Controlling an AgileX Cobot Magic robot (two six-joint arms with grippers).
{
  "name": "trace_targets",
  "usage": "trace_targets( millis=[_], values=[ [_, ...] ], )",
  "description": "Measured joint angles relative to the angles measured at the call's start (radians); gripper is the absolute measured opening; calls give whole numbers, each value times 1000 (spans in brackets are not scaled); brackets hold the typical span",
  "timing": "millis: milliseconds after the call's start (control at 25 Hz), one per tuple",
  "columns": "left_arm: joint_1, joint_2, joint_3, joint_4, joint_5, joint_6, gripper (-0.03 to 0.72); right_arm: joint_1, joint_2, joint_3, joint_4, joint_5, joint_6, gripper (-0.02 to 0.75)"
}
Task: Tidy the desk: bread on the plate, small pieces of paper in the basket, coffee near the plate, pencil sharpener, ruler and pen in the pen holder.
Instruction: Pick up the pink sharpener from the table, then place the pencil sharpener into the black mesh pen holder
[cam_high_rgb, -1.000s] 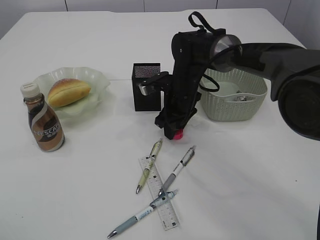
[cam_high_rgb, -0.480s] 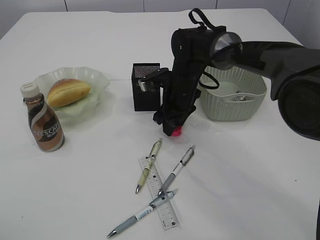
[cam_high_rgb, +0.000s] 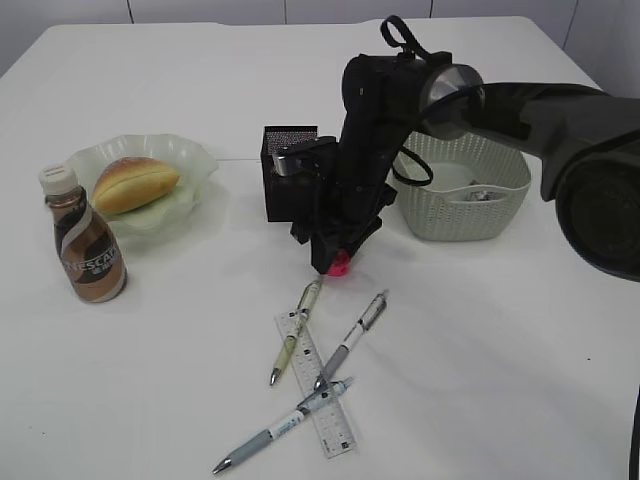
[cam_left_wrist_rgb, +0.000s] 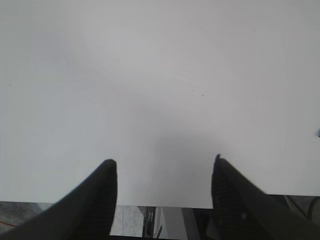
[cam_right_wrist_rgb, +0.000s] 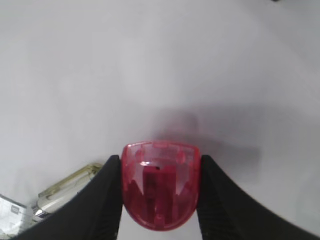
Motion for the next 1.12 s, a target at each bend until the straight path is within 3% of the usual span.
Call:
trace_targets(
  millis=[640,840,1120],
  values=[
    [0,0,0,0,0,0,438,0,-179,0,-23,-53,57,307],
    [0,0,0,0,0,0,438,0,-241,0,-56,-221,60,307],
    [0,0,0,0,0,0,438,0,-257,58,-80,-572,56,307]
  ],
)
